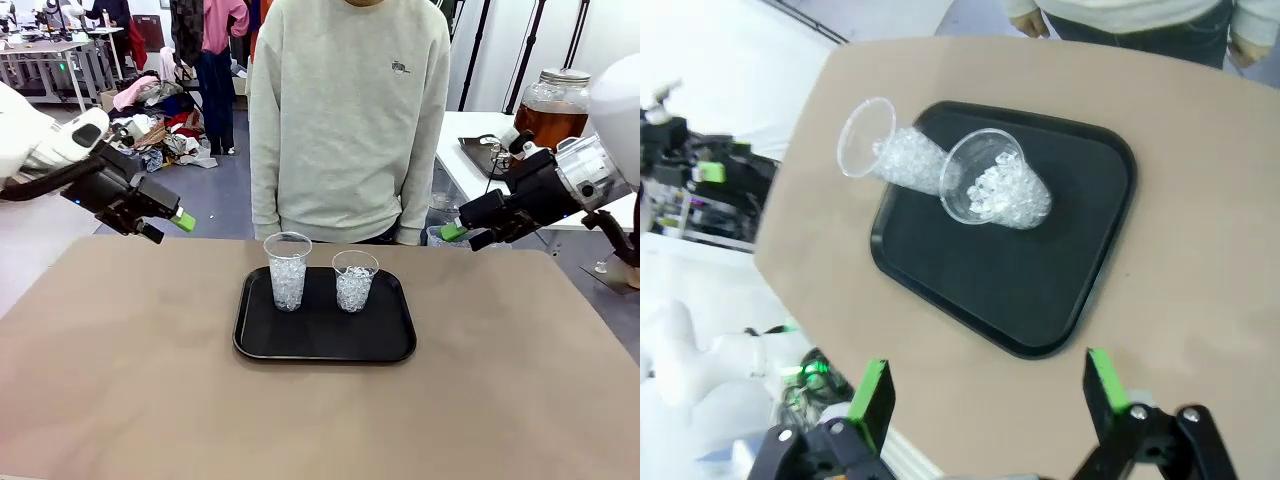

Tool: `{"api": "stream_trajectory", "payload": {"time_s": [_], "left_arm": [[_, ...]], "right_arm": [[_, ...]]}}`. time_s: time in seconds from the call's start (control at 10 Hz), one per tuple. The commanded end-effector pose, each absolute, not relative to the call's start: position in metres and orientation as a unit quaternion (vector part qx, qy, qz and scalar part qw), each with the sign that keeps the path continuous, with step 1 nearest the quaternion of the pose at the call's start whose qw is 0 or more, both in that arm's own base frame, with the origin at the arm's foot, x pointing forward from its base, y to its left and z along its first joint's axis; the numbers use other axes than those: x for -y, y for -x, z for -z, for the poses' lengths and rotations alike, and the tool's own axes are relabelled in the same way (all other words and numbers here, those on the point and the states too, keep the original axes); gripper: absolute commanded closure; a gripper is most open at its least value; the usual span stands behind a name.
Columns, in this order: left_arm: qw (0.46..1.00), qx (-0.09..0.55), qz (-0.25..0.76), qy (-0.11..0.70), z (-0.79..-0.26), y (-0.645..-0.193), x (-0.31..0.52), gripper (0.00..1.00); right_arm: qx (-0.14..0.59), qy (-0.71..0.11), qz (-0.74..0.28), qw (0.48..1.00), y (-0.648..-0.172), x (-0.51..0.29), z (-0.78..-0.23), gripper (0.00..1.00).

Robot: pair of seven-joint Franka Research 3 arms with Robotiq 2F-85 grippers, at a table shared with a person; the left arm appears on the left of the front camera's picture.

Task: Pour the drink into the iced cup.
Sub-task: Pick up the iced cup indicated by the human and present it to them.

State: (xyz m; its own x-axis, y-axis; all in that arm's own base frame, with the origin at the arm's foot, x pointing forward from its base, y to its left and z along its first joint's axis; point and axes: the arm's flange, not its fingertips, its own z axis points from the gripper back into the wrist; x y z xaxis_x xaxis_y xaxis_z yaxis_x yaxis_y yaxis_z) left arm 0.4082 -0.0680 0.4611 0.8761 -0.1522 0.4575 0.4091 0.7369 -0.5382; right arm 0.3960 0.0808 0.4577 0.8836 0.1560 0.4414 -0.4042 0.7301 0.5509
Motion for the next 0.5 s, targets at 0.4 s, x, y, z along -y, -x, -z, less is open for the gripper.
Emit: {"api": "stream_trajectory", "payload": {"time_s": [0.4], "left_arm": [[0.849, 0.177, 0.038, 0.496, -0.46, -0.453, 0.03, 0.0]], "right_arm": [[0.114, -0.509, -0.02, 0.853, -0.438, -0.037, -0.462, 0.0]]}}
